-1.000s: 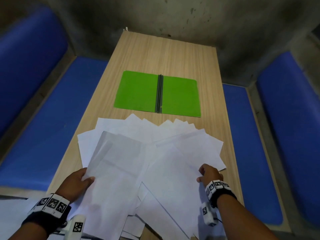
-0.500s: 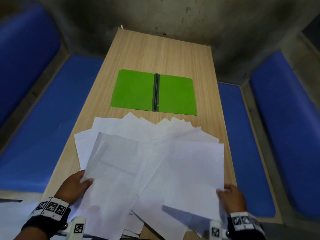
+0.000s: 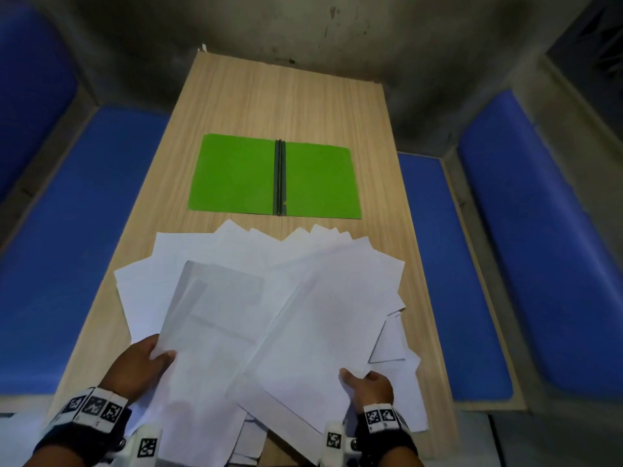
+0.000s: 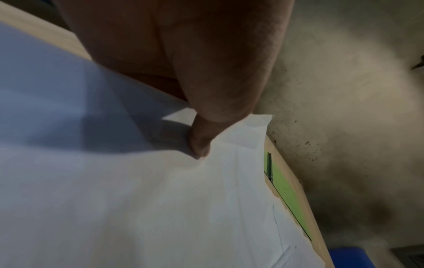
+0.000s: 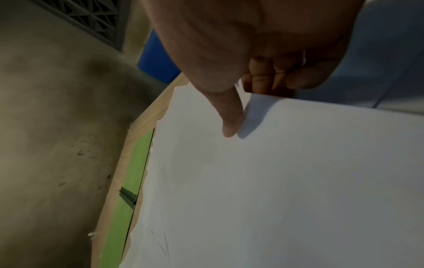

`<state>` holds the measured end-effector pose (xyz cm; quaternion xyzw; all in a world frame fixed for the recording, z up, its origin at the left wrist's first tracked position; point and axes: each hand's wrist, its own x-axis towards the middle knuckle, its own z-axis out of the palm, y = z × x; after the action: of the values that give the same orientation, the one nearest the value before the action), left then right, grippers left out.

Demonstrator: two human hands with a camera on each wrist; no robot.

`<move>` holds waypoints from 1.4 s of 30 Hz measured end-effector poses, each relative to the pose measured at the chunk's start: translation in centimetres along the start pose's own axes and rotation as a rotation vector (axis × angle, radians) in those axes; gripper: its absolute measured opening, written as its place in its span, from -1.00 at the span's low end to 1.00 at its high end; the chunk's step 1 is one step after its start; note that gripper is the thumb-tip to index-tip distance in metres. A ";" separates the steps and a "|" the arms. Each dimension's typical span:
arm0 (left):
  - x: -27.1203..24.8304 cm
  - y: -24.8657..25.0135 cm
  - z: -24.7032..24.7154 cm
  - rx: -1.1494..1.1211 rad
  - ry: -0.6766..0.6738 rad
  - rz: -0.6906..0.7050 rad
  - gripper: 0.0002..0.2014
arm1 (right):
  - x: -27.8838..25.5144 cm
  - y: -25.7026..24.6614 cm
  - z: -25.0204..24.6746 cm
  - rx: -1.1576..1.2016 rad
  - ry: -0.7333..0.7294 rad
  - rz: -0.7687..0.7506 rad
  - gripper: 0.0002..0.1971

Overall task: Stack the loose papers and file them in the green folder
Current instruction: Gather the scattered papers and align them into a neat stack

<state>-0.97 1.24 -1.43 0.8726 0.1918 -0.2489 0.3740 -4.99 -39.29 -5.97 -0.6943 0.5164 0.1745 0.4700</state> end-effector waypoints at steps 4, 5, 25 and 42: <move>0.1 -0.4 0.2 -0.011 0.000 -0.002 -0.79 | -0.4 -1.1 -0.3 -0.028 0.074 -0.132 -0.81; 0.1 -0.5 0.1 -0.018 0.003 -0.004 -0.79 | -0.4 -1.3 -0.6 -0.039 0.090 -0.168 -0.81; 3.0 2.1 -1.4 -0.109 0.072 -0.010 -0.63 | 2.1 -2.9 -9.6 0.088 -0.153 -0.294 -0.70; 1.1 -0.5 1.8 -0.275 0.041 -0.040 -0.73 | 2.3 -6.3 -11.9 0.280 -0.298 -0.456 -0.53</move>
<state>-0.86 0.40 -3.40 0.8141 0.2488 -0.2098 0.4810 -1.42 -50.25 1.25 -0.6875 0.2918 0.0915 0.6586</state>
